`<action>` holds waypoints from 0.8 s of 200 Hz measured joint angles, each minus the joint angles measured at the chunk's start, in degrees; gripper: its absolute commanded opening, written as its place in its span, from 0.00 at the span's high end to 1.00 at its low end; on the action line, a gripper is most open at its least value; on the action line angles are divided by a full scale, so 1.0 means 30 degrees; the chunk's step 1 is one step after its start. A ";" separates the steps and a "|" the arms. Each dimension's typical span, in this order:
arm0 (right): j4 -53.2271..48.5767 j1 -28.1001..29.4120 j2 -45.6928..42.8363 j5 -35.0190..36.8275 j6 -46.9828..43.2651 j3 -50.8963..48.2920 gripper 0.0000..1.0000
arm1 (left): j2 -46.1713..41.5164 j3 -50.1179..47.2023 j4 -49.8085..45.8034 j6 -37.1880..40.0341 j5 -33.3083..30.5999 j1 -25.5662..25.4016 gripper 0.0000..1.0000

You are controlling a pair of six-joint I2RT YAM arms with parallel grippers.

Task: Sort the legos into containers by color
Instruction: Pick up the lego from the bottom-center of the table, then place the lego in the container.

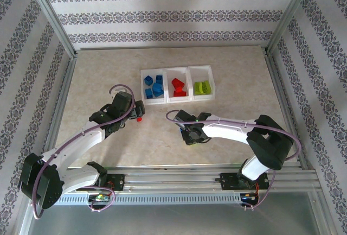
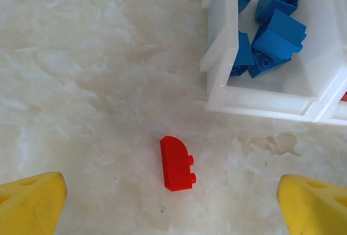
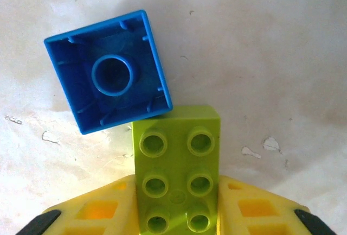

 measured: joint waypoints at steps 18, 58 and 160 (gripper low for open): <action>-0.0240 -0.0007 -0.0219 0.0255 0.0233 0.0000 0.73 | -0.0029 0.0000 0.0000 -0.0073 0.0000 0.0036 0.00; -0.0743 -0.0197 -0.1290 0.0780 0.0648 0.0000 0.76 | -0.0044 0.0000 -0.0007 -0.0160 0.0000 0.0168 0.00; -0.1479 -0.5712 -0.6047 0.1421 -0.0175 0.1421 0.74 | -0.0583 -0.0248 -0.0131 -0.0226 0.0015 0.0248 0.00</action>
